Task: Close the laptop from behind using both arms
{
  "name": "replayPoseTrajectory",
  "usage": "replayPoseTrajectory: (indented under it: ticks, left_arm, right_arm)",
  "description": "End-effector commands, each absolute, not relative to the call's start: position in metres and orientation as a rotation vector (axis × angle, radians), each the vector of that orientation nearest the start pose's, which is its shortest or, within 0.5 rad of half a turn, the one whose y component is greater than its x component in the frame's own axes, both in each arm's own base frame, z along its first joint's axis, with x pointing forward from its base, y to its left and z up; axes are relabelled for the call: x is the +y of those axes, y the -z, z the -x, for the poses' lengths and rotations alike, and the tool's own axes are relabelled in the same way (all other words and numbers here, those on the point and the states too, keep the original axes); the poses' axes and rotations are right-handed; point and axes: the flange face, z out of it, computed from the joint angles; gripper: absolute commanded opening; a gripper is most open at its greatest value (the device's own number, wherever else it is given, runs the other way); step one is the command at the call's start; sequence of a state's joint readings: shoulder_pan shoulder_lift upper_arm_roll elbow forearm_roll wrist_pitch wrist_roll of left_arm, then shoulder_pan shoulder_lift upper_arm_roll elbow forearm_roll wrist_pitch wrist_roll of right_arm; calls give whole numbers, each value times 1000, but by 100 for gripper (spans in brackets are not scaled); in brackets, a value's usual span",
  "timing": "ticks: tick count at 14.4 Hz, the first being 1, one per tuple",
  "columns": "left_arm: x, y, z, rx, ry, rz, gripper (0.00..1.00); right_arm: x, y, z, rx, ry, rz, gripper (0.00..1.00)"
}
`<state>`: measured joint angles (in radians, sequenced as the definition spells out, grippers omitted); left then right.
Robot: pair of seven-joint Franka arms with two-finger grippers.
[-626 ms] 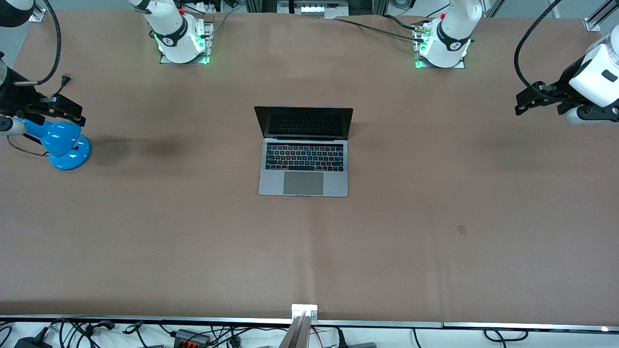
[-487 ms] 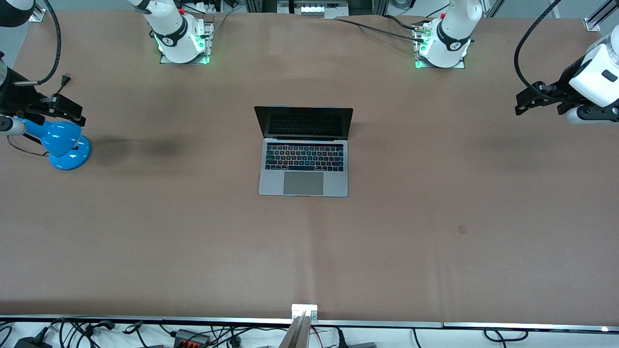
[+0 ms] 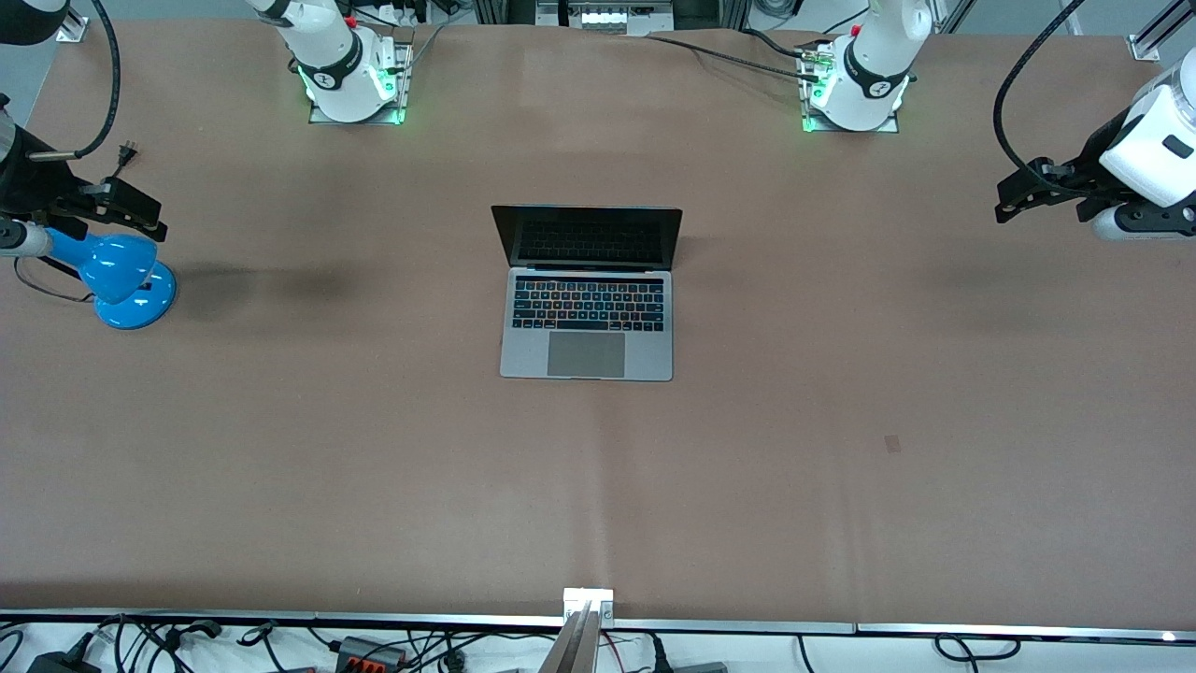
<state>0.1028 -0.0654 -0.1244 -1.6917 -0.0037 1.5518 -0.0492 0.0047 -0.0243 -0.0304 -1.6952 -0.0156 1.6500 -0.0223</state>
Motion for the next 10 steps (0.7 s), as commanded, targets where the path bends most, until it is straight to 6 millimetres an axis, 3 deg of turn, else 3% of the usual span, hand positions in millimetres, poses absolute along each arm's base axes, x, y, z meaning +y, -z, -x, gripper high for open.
replayPoseTrajectory:
  ticks: [1,3,4,5,7,10]
  left_arm:
    - [-15,-608,-531,-25,-124,3142,100]
    - [-15,-608,-532,-25,-124,3142,100]
    - [-15,-608,-532,-39,-124,3142,100]
    - [-15,-608,-532,-42,-124,3142,100]
    - [-19,-606,-533,-32,-129,3142,100]
    - [-19,-592,-536,-27,-223,3145,100]
  right_arm:
    - [-13,-585,-545,8,-37,3153,80]
    - [-13,-583,-547,8,-39,3154,62]
    - [-13,-582,-548,7,-37,3154,60]
    - [-13,-581,-548,7,-39,3154,50]
    - [-13,-581,-548,5,-42,3154,45]
    - [-11,-582,-549,6,-36,3151,21]
